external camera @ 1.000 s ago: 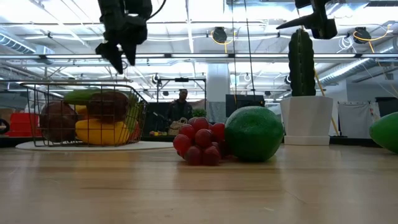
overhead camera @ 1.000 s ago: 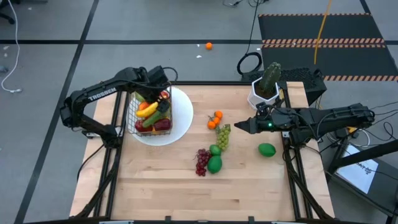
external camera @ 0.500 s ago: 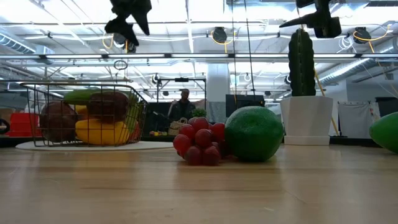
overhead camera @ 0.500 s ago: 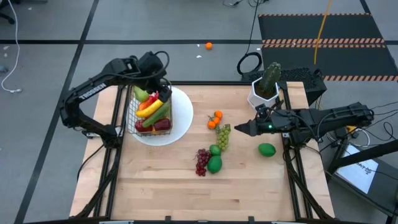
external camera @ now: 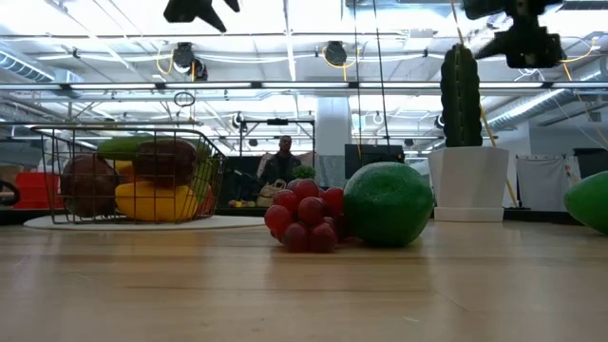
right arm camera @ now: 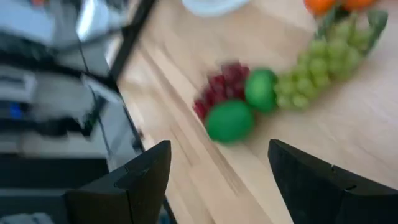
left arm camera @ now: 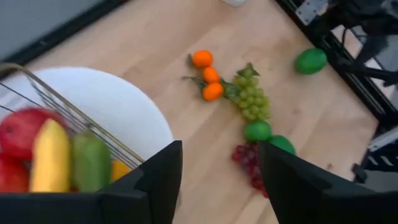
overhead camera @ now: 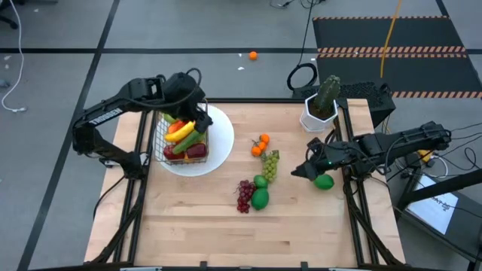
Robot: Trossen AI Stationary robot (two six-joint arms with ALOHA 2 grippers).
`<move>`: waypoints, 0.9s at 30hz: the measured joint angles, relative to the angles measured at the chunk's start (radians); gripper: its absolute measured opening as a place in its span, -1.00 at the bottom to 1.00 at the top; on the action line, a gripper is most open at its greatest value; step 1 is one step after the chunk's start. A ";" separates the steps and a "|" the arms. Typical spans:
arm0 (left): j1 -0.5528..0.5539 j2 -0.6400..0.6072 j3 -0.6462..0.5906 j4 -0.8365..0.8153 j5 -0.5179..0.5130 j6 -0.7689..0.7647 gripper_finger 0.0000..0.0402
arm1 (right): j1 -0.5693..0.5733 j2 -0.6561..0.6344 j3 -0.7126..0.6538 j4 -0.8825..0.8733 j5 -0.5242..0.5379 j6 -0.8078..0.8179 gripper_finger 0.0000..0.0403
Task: Build produce basket
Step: Put the top right green lime into the wire basket
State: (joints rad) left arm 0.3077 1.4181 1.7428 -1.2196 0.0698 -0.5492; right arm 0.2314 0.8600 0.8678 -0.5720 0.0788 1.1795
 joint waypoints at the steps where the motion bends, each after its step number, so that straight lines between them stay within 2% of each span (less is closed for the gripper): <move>1: -0.023 0.000 0.000 -0.001 -0.005 -0.022 -0.01 | 0.000 0.000 0.000 -0.022 -0.027 -0.021 0.30; 5: -0.113 0.000 0.000 0.015 -0.035 -0.125 -0.11 | 0.000 -0.003 0.000 -0.120 -0.161 -0.064 0.30; 11: -0.242 0.012 0.000 0.085 -0.065 -0.198 -0.20 | 0.033 -0.005 0.001 -0.366 -0.159 -0.060 0.31; 14: -0.315 0.016 0.000 0.085 -0.135 -0.226 -0.22 | 0.035 -0.005 0.001 -0.486 -0.159 -0.057 0.31; 18: -0.382 0.033 -0.002 0.091 -0.246 -0.262 -0.22 | 0.039 -0.005 0.001 -0.548 -0.188 -0.122 0.32; 22: -0.407 0.053 -0.002 0.123 -0.258 -0.297 -0.22 | 0.039 -0.002 0.001 -0.563 -0.177 -0.248 0.44; 27: -0.467 0.083 -0.003 0.122 -0.253 -0.349 -0.22 | 0.039 0.018 0.001 -0.599 -0.155 -0.386 0.68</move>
State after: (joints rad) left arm -0.1593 1.5015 1.7397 -1.0974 -0.1837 -0.8981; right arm 0.2703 0.8783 0.8684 -1.1712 -0.0763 0.7933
